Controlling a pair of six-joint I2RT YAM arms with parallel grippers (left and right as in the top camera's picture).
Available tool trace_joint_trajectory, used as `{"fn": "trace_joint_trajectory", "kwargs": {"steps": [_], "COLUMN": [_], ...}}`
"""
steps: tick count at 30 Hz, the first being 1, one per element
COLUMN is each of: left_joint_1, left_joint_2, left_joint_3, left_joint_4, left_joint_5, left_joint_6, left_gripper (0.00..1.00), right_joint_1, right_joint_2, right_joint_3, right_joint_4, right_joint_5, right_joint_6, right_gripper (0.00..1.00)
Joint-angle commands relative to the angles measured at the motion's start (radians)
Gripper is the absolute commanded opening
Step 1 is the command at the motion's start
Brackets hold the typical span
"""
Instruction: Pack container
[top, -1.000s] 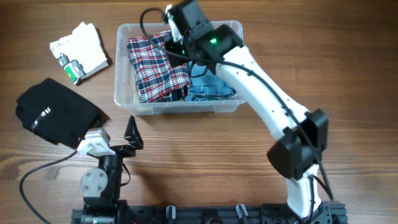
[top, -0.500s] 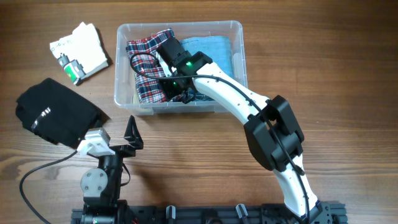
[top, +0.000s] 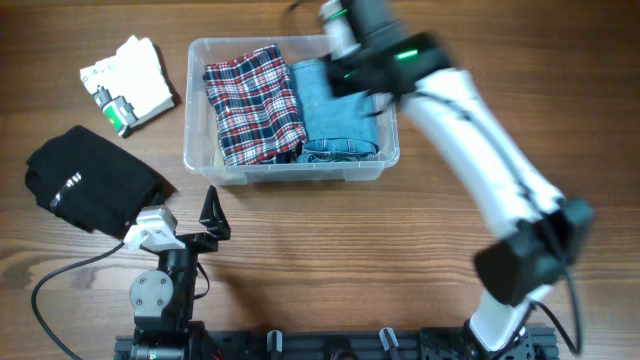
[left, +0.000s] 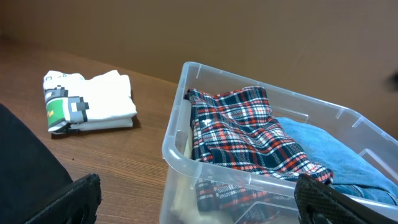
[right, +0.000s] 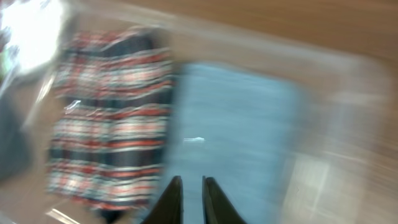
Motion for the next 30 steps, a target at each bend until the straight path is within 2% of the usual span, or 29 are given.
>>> {"fn": "trace_joint_trajectory", "kwargs": {"steps": [1,3,4,9,15,27,30], "left_joint_1": [0.006,0.006,0.006,0.006,0.006,0.006,0.007], "left_joint_2": [-0.002,-0.002,-0.002,-0.002,-0.002,-0.002,-0.002], "left_joint_3": [-0.006,-0.006,-0.006,-0.006,-0.006,-0.006,-0.006], "left_joint_4": [0.003,0.003,0.003,0.003,0.003,0.007,0.096], "left_joint_5": [0.008,0.008,0.008,0.008,0.008,0.008,0.005], "left_joint_6": [0.024,0.024,0.024,0.024,0.024,0.021,0.021], "left_gripper": [1.00,1.00,1.00,1.00,1.00,1.00,1.00], "right_joint_1": [-0.178,-0.262,-0.294,-0.469,-0.581,-0.607,-0.607], "right_joint_2": [-0.059,-0.061,-0.060,-0.056,-0.056,-0.056,-0.056], "right_joint_3": [0.017,0.017,0.016,0.008,0.008,0.008,0.008], "right_joint_4": [-0.077,-0.114,-0.126,-0.132,-0.120,-0.117,-0.117], "right_joint_5": [0.139,0.208,0.230,0.271,0.271,0.267,0.267], "right_joint_6": [-0.016,-0.016,-0.016,-0.016,-0.016,-0.016,-0.016], "right_gripper": [0.58,0.90,1.00,1.00,1.00,1.00,1.00]}}
